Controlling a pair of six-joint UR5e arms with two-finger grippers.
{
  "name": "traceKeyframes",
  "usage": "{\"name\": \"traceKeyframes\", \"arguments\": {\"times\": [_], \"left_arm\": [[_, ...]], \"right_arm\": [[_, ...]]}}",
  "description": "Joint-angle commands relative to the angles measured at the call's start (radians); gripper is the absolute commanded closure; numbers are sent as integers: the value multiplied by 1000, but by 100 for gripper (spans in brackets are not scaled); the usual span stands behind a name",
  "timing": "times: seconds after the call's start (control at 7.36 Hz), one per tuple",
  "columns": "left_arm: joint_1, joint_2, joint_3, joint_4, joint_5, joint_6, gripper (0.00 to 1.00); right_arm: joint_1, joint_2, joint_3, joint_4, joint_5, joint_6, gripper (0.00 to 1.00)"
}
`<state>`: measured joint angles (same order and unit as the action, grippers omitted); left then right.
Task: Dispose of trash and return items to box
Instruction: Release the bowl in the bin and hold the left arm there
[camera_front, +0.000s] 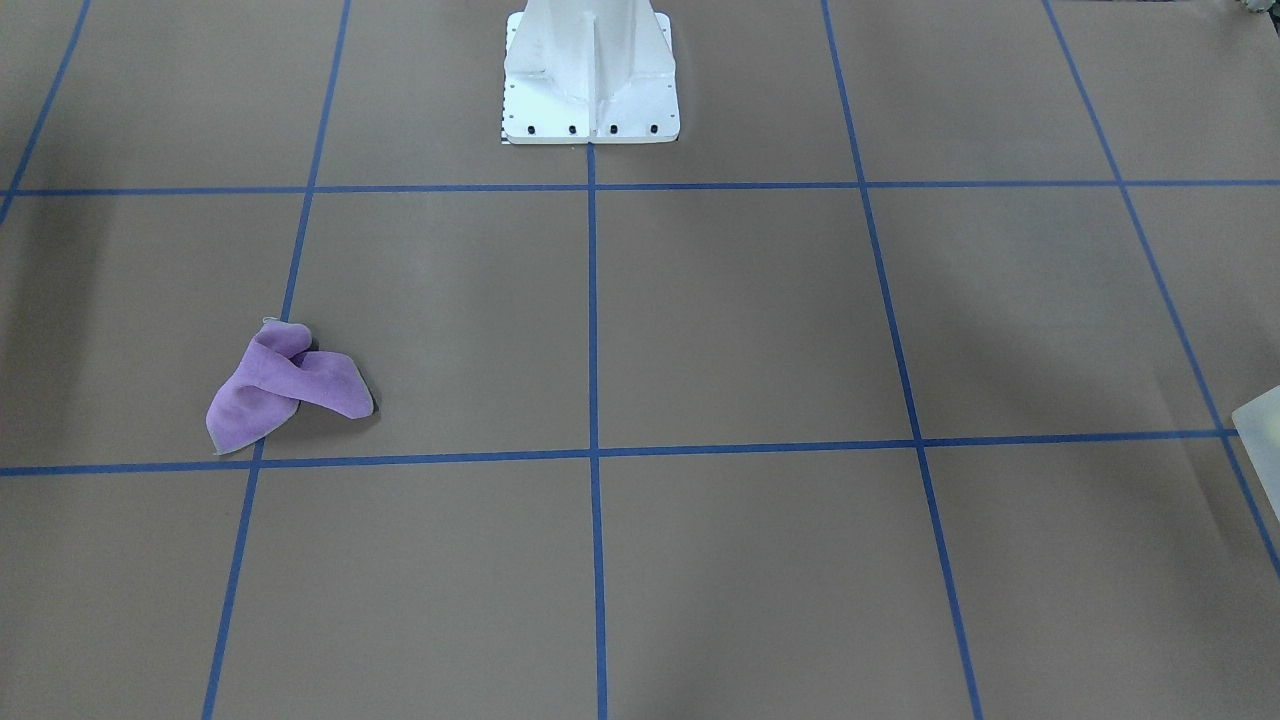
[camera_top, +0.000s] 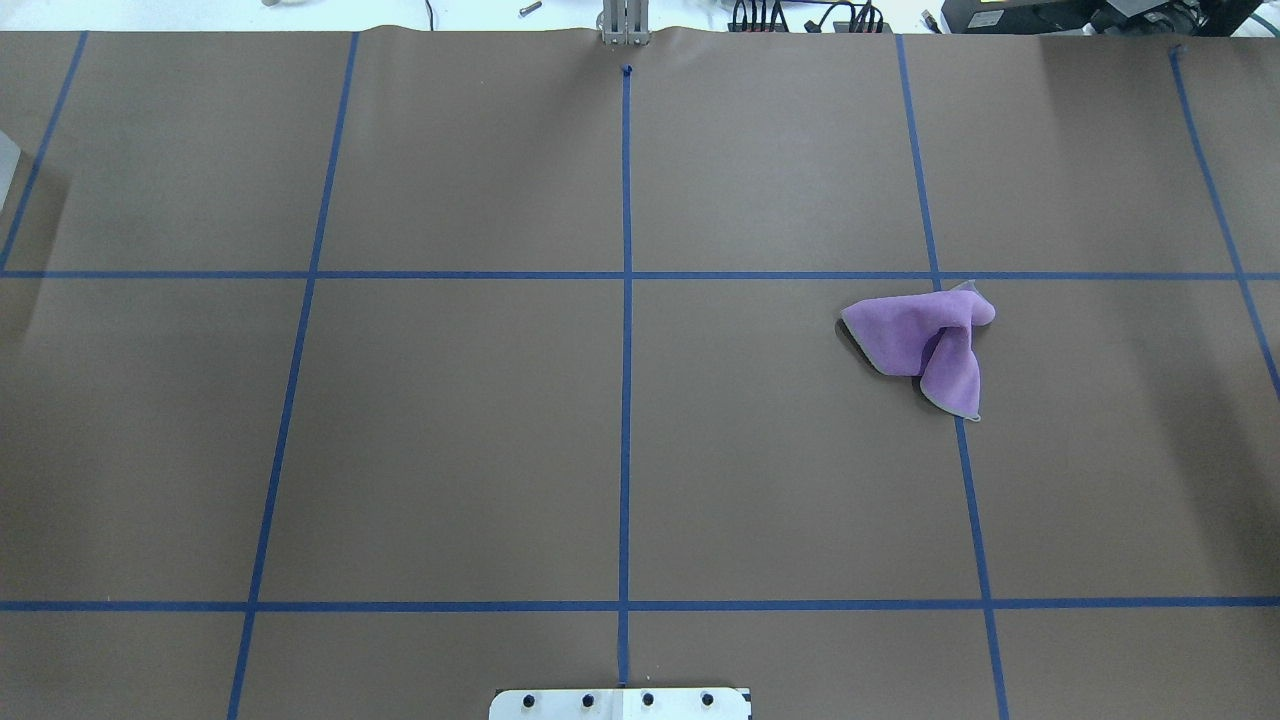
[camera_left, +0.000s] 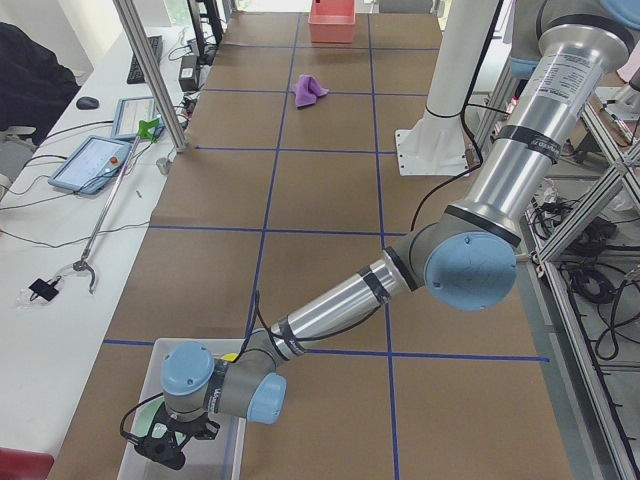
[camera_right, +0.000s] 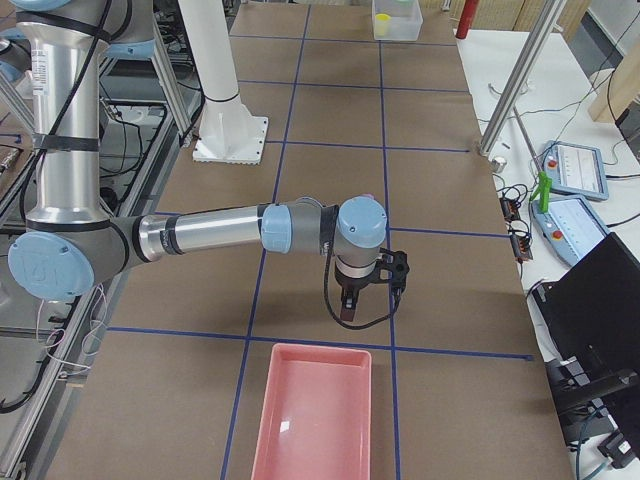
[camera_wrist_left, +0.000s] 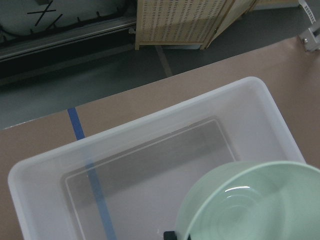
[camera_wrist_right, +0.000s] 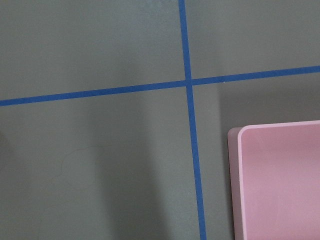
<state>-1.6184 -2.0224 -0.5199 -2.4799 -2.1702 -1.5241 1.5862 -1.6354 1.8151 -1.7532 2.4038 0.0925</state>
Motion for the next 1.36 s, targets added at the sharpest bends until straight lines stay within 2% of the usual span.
{"name": "traceKeyframes", "arguments": {"times": [0.0, 0.41, 0.68, 0.81, 0.95, 1.09, 1.22], "left_arm": [[57, 1, 11, -63, 1, -135, 100], [90, 14, 72, -154, 1, -134, 100], [94, 21, 80, -185, 3, -134, 86], [94, 21, 80, -192, 1, -133, 86], [95, 25, 75, -198, 1, -125, 5], [94, 28, 77, -217, 0, -123, 1], [94, 28, 72, -218, -5, -123, 1]], "right_arm": [[0, -9, 10, 0, 0, 0, 0], [0, -11, 18, 0, 0, 0, 0], [-2, -15, 24, -2, -2, 0, 0], [0, -15, 24, 0, -2, 0, 0], [0, -15, 24, 0, -2, 1, 0], [0, -15, 26, 0, -2, 0, 0], [0, -17, 26, -2, -2, 0, 0]]}}
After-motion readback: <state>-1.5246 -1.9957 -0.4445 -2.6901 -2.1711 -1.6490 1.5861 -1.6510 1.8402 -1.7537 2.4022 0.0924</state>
